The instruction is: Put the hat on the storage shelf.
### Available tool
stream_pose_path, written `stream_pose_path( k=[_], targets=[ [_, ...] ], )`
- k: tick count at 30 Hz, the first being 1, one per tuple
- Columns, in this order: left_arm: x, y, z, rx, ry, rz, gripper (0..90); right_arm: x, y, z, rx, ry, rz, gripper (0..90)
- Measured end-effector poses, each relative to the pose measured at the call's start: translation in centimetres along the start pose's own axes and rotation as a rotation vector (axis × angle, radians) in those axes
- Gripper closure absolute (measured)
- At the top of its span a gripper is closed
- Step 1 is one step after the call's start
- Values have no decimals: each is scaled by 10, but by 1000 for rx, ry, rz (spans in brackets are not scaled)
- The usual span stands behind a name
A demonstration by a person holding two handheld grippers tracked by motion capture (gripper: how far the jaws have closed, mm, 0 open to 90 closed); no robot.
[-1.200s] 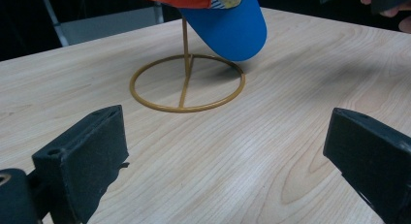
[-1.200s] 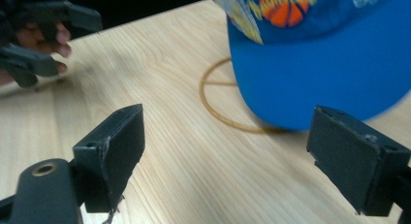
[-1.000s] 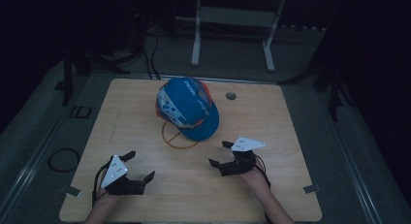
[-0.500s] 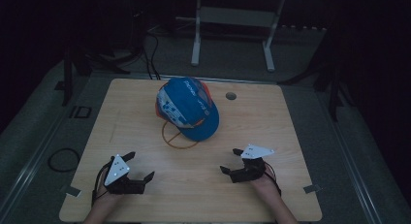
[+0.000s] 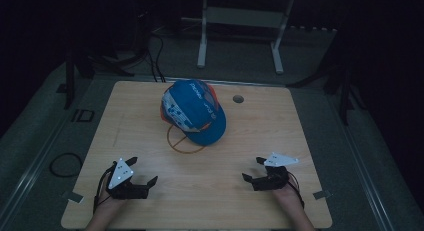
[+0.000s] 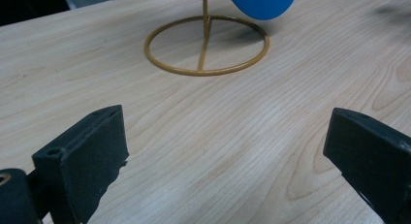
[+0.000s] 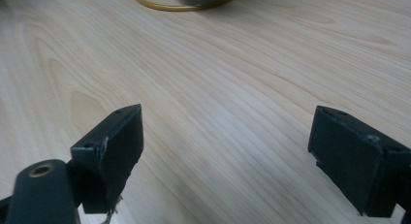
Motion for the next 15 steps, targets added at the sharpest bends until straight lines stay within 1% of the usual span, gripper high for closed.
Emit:
stream_pose_path(
  k=[1, 3, 6, 8, 11, 15],
  targets=[
    [0, -1, 0, -1, 1, -7, 24, -3, 2, 1, 1, 5, 11, 127],
    [-1, -2, 0, 0, 2, -20, 24, -10, 8, 5, 23, 21, 25, 127],
    [-2, -5, 0, 2, 7, -23, 24, -16, 14, 9, 38, 22, 40, 128],
    [-3, -8, 0, -7, 12, -31, 24, -18, 17, 11, 52, 27, 48, 128],
    [-4, -12, 2, -25, 3, -44, 24, -17, 19, 12, 60, 29, 60, 130],
    [-4, -14, 3, -38, 1, -47, 24, -16, 20, 13, 57, 22, 67, 131]
  ],
)
Point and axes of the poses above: each handheld gripper's, and its own axes: x roughly forward along the jaws, z roughly out of its underside, y roughly to its right, the point moved 2 cm from there along x, roughly forward along the jaws, and after that the axes turned 10 degrees about -z, right-handed, at the moved point
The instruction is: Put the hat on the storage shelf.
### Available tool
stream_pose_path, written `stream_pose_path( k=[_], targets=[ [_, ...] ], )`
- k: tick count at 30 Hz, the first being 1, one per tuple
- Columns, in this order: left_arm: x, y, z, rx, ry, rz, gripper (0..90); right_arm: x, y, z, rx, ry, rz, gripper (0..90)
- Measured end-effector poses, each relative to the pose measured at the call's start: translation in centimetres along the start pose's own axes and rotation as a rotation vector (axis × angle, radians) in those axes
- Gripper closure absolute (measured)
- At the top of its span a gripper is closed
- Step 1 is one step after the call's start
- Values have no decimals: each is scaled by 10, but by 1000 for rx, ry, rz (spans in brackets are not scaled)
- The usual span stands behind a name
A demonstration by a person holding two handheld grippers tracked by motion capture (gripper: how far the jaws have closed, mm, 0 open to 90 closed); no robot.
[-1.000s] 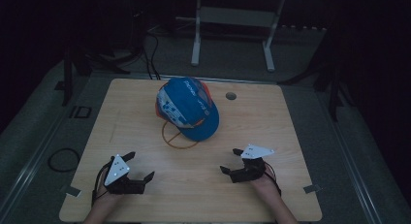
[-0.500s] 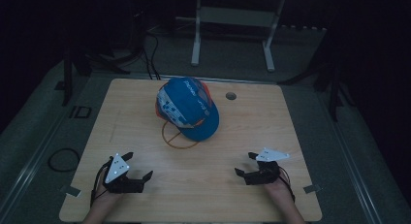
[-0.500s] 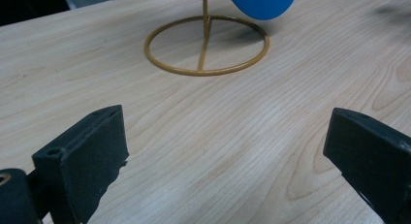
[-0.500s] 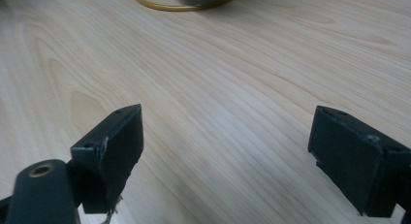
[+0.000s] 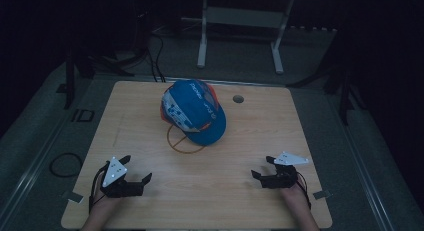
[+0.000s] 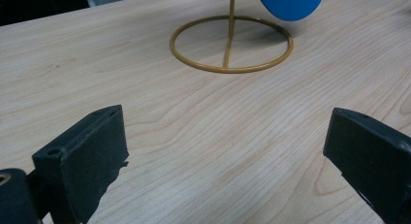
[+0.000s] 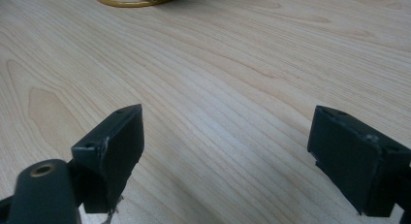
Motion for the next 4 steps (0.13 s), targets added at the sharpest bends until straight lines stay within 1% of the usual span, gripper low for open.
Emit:
stream_pose_path(
  k=[4],
  targets=[
    [0, 0, 0, 6, 1, 3, 24, 0, 1, 0, -3, -1, 4, 132]
  ],
)
Point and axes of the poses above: each handheld gripper's, and its own axes: x roughly forward along the jaws, z roughly out of its underside, y roughly to its right, the point moved 2 cm from there along x, roughly forward along the jaws, and after that the axes turned 10 degrees about -z, right-handed, at the moved point
